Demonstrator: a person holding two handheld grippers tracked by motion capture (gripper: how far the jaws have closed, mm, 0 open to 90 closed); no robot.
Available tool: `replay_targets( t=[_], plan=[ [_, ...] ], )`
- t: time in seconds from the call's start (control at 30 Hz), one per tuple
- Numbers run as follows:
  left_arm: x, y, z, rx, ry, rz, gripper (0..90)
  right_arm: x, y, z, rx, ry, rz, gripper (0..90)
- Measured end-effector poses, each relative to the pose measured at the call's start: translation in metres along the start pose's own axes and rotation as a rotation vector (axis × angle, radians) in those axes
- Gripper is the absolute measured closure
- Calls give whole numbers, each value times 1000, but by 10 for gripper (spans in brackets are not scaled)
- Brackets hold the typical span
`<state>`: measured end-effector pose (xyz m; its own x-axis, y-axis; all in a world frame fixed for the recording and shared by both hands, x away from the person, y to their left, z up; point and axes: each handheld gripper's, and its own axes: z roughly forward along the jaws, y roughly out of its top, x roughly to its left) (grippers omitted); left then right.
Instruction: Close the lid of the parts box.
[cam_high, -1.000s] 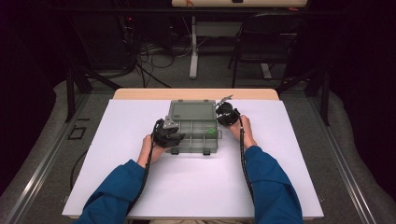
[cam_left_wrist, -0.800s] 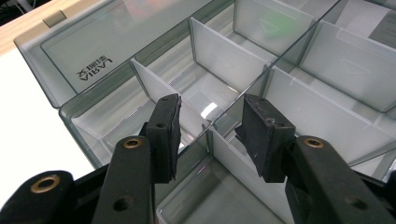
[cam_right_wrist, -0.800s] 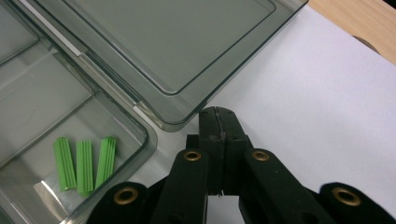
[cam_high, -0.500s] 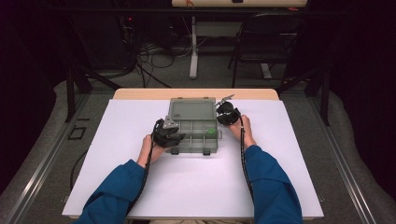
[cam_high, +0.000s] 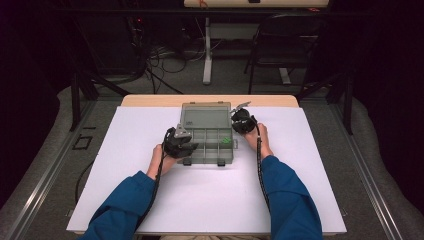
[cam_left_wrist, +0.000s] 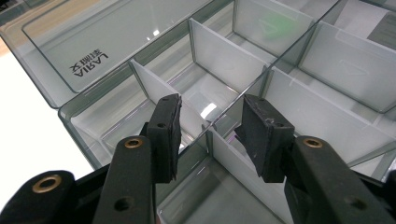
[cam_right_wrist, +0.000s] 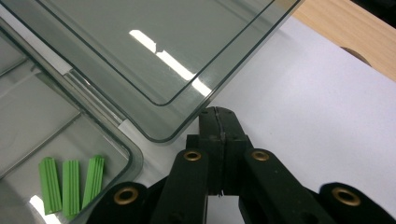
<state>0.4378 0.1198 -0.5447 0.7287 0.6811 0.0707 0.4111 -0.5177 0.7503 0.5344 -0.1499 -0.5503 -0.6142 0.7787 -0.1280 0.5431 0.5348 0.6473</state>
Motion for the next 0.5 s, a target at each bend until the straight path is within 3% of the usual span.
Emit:
replay_targets(
  t=[0.5],
  plan=[
    [0,0,0,-2,-1,-2,584,-1,1,-7,-55,-14,6,900]
  ],
)
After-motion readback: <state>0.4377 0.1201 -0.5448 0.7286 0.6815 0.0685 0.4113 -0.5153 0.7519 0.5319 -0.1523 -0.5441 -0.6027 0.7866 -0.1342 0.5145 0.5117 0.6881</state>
